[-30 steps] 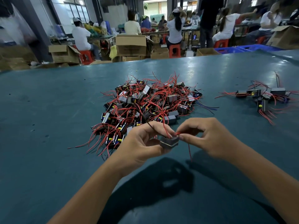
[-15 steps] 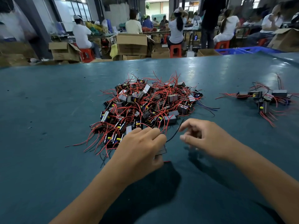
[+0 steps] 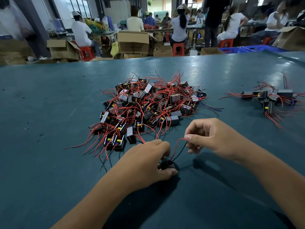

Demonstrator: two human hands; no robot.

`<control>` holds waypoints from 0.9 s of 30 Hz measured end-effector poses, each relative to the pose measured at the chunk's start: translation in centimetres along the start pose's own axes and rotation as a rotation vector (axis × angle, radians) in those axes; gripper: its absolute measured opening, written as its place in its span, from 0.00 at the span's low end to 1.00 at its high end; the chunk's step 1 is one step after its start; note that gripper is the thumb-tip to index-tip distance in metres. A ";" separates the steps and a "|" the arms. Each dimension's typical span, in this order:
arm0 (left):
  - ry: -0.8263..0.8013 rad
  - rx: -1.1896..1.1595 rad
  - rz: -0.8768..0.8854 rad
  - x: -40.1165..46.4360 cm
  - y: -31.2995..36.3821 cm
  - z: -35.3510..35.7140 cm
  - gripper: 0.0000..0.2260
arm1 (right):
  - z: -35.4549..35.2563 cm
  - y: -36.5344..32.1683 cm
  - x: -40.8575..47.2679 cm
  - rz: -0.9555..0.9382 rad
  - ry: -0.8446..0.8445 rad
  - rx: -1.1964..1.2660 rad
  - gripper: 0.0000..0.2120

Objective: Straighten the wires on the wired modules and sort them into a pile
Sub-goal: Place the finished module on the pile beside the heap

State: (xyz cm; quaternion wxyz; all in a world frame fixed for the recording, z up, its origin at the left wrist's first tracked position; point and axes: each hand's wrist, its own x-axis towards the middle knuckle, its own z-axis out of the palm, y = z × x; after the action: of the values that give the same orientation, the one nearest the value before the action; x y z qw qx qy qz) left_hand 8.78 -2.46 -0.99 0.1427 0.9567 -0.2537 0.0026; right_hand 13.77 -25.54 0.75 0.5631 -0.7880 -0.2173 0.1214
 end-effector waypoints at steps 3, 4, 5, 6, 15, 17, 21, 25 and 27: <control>-0.009 0.112 -0.026 0.0 -0.2 0.0 0.17 | -0.2 -0.1 0.0 0.006 -0.016 -0.011 0.04; -0.011 0.138 -0.027 0.0 -0.2 -0.1 0.17 | -0.3 -0.1 0.0 0.008 -0.015 -0.015 0.03; -0.017 0.155 -0.035 0.0 -0.4 -0.3 0.18 | -0.5 -0.1 0.0 0.009 -0.010 -0.019 0.03; -0.029 0.161 -0.048 0.0 -0.6 -0.5 0.18 | -0.6 -0.1 0.0 0.012 -0.001 -0.027 0.03; 0.018 0.174 -0.039 -0.1 -1.9 -1.4 0.22 | -1.2 0.5 0.1 0.037 0.004 -0.236 0.05; 0.186 0.053 0.005 -0.1 -1.2 -1.1 0.20 | -1.2 0.5 0.1 0.040 0.005 -0.303 0.08; 0.388 -0.308 0.026 0.7 0.5 0.4 0.11 | -1.1 0.4 0.1 0.042 -0.015 -0.437 0.12; 0.419 -0.438 0.061 1.3 0.5 1.4 0.07 | -1.5 0.3 0.0 0.025 -0.029 -0.478 0.13; 0.425 -0.486 0.050 1.4 0.4 1.6 0.08 | -1.9 0.2 -0.2 0.030 -0.047 -0.465 0.12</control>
State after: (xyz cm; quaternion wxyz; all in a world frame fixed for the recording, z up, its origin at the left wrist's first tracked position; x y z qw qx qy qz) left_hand 9.64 -3.93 -2.32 0.4164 0.8662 -0.2350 0.1450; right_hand 14.48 -27.23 1.22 0.3594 -0.8967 -0.2405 0.0947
